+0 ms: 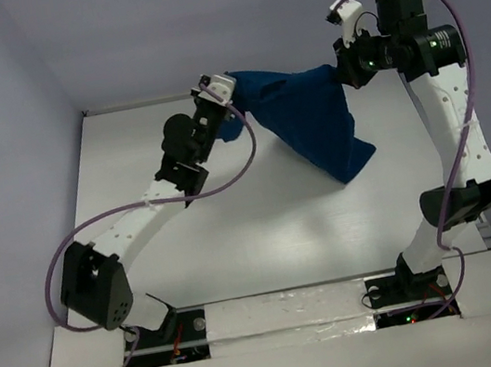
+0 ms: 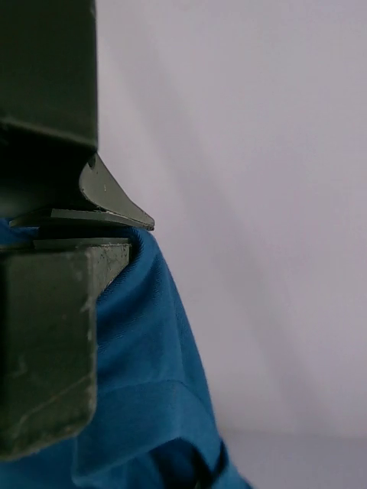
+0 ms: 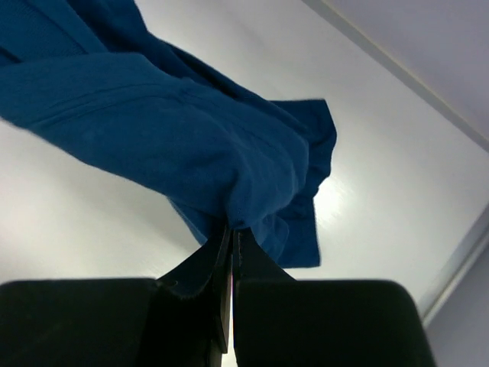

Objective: Fold and stack the t-shirts
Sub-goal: Move the tshirt to the center of the board

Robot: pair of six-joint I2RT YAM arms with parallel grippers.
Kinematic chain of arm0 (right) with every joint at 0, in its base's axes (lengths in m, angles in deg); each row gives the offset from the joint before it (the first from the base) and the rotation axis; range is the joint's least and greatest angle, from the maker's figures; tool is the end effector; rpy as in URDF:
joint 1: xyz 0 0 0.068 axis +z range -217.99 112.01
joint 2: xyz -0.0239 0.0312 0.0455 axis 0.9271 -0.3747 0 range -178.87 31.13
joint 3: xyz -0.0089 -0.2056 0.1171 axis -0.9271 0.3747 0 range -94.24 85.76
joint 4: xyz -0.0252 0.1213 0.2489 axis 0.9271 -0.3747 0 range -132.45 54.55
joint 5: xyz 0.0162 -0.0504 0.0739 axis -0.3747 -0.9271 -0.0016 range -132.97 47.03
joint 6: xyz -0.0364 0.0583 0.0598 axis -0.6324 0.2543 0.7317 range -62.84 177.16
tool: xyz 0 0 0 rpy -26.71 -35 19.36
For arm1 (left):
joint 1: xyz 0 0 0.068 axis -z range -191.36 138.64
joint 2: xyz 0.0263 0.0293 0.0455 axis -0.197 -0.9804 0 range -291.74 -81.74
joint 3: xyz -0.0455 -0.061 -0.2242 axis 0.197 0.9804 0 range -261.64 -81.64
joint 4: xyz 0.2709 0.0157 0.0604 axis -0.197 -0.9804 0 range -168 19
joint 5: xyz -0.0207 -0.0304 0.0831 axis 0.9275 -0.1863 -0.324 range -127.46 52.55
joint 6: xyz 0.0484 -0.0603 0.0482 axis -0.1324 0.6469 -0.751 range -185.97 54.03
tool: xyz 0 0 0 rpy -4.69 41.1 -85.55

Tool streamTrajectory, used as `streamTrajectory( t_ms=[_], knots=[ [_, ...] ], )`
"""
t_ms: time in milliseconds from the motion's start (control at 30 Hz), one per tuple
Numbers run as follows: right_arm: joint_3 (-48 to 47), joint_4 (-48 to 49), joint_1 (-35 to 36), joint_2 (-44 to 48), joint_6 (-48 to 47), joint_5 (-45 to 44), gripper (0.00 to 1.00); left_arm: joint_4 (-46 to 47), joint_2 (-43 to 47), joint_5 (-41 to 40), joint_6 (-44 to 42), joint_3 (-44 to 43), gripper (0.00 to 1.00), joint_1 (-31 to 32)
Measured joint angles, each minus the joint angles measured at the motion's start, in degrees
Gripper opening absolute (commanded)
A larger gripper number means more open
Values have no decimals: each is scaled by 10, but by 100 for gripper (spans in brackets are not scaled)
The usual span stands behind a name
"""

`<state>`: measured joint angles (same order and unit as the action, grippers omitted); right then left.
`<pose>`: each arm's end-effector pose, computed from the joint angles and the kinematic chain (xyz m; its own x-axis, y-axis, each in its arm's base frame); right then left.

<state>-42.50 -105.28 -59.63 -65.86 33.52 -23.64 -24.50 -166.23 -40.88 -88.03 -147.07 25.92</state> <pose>0.3511 0.0789 0.4320 -0.4070 -0.4423 -0.7992 -0.6075 0.7844 -0.1247 0.3245 -0.2408 0.3815 0.5511 0.0517 -0.8329 0.3836 0.8707 0.3079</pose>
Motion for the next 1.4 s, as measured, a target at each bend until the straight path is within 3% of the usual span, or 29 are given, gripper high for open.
streamTrajectory(
  t_ms=[200, 367, 533, 700, 900, 1067, 1233, 1333, 1367, 1400],
  knots=[
    [64, 52, 3, 63, 3, 71, 0, -109, 83, 142, 85, 22, 0, -67],
    [153, 114, 3, 184, 10, 147, 0, -210, 153, 233, 126, 2, 0, -96],
    [214, 156, 3, 323, 7, 213, 0, -296, 202, 367, 166, -88, 0, -107],
    [288, 247, 4, 473, 27, 224, 0, -365, 232, 493, 194, -219, 0, -115],
    [240, 347, 4, 515, 65, 214, 0, -384, 237, 575, 224, -336, 0, -115],
    [181, 362, 7, 437, 90, 195, 0, -372, 238, 579, 223, -311, 0, -119],
    [70, 339, 7, 220, 89, 183, 2, -346, 220, 535, 178, -169, 0, -130],
    [25, 308, 7, 68, 80, 167, 17, -313, 189, 511, 161, -65, 0, -145],
    [6, 293, 7, 7, 78, 159, 32, -306, 167, 503, 156, -31, 0, -151],
    [-18, 271, 7, -59, 76, 150, 37, -301, 145, 495, 151, -6, 0, -156]
  ],
)
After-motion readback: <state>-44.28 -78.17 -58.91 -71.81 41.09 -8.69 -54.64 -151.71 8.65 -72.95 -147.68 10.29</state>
